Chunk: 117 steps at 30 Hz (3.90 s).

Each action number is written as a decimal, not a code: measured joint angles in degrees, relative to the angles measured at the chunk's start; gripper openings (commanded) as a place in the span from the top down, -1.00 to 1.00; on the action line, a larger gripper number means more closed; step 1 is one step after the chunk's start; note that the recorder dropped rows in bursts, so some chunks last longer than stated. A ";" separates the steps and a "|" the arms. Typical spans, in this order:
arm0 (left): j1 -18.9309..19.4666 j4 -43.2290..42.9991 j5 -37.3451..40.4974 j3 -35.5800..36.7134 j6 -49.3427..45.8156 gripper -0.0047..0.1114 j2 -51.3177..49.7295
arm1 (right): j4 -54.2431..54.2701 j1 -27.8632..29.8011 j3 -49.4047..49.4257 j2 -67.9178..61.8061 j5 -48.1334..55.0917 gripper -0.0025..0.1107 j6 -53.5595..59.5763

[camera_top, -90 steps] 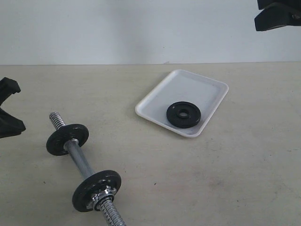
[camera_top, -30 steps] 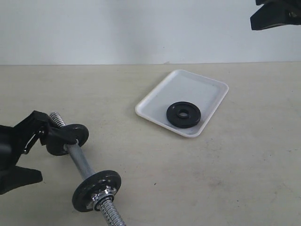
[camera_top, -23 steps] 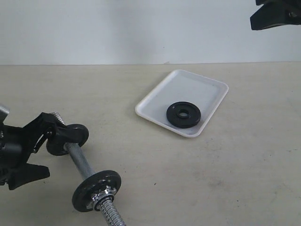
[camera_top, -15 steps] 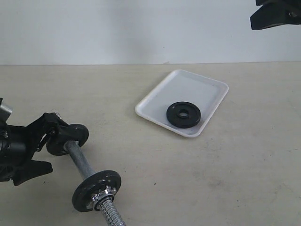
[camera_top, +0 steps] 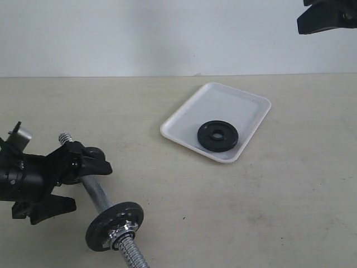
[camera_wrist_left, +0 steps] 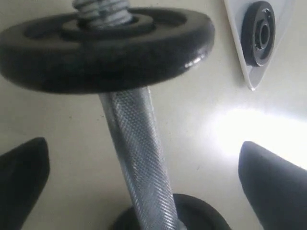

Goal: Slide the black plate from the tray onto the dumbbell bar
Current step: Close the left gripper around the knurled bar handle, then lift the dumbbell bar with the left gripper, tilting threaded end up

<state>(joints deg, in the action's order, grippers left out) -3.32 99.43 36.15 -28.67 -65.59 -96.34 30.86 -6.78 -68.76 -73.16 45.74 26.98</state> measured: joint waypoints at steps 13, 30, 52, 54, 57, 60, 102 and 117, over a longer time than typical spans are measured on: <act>-5.67 0.12 -5.49 -6.83 0.00 -0.83 -4.57 | 0.00 0.00 0.00 0.00 -0.02 0.93 0.00; -5.67 2.10 0.86 -10.75 -0.14 -0.83 -11.35 | 0.00 0.00 0.00 0.00 0.09 0.93 0.21; -5.76 2.54 2.01 -13.37 -1.82 0.66 -17.76 | 0.00 0.00 0.00 0.00 0.09 0.93 0.34; -6.01 2.85 2.68 -14.25 -1.49 0.84 -18.85 | 0.00 0.00 0.00 0.00 0.33 0.93 0.34; -6.01 2.85 4.17 -15.77 -2.03 0.84 -20.11 | 0.00 0.00 0.00 0.00 0.69 0.93 0.34; -6.01 2.33 4.56 -17.12 -3.03 0.84 -20.73 | 0.00 0.00 0.00 0.00 1.04 0.93 0.34; -5.62 -93.43 -1.79 -35.20 36.33 0.84 -9.48 | -2.67 0.00 0.00 0.00 -5.27 0.93 2.37; -5.76 -71.64 2.46 -35.20 9.70 0.84 -8.52 | 2.36 -5.33 0.00 -13.15 -12.31 -0.90 13.49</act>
<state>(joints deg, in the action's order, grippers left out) -9.08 27.79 38.61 -63.87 -55.88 -104.86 33.22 -12.11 -68.76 -86.31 33.43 40.47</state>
